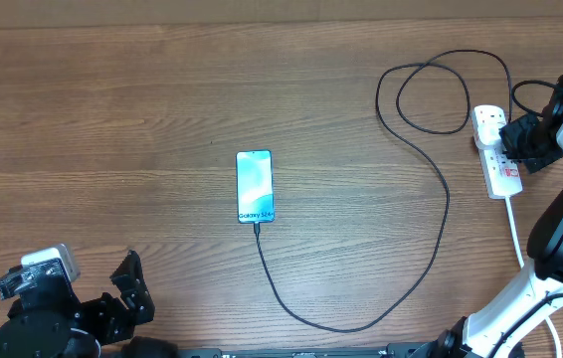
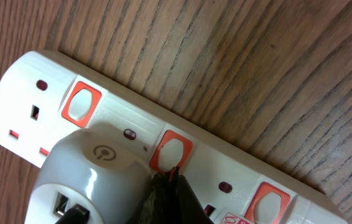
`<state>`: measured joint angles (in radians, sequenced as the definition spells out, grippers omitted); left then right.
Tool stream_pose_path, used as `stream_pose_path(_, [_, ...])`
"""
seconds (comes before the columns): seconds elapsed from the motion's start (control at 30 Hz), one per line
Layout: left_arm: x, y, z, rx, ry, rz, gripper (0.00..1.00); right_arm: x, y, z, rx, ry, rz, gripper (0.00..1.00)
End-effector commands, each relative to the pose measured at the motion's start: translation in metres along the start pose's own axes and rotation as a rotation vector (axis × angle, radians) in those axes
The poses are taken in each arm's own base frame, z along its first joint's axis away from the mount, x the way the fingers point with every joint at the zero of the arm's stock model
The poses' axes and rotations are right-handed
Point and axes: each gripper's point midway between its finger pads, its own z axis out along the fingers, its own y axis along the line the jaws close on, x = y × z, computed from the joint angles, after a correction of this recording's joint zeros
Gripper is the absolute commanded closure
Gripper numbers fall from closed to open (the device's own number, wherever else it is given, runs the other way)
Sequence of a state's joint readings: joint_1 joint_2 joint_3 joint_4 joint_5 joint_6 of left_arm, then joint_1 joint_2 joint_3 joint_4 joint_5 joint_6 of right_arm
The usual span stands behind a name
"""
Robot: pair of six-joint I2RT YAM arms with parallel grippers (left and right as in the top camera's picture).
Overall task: Plug charger to phone and switch on socket
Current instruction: 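Press down the orange switch next to the charger with the right gripper, then hold the right gripper on the switch until the red light shows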
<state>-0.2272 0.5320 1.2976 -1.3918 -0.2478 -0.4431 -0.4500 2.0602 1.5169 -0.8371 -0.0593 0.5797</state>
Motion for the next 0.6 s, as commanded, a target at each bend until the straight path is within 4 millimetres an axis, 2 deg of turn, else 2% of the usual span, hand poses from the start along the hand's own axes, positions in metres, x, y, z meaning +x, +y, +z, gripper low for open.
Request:
stream_pose_path(0.0, [-0.001, 0.004, -0.003, -0.015, -0.019, -0.020, 0.00, -0.010, 0.013, -0.007, -0.037, -0.024, -0.011, 0.96])
stream_pose_path(0.4, [-0.001, 0.004, -0.003, -0.015, -0.019, -0.020, 0.00, -0.014, 0.016, -0.007, -0.048, -0.040, -0.013, 0.96])
stream_pose_path(0.57, [-0.001, 0.004, -0.003, -0.015, -0.019, -0.020, 0.00, -0.009, 0.014, 0.004, -0.032, -0.018, -0.015, 0.96])
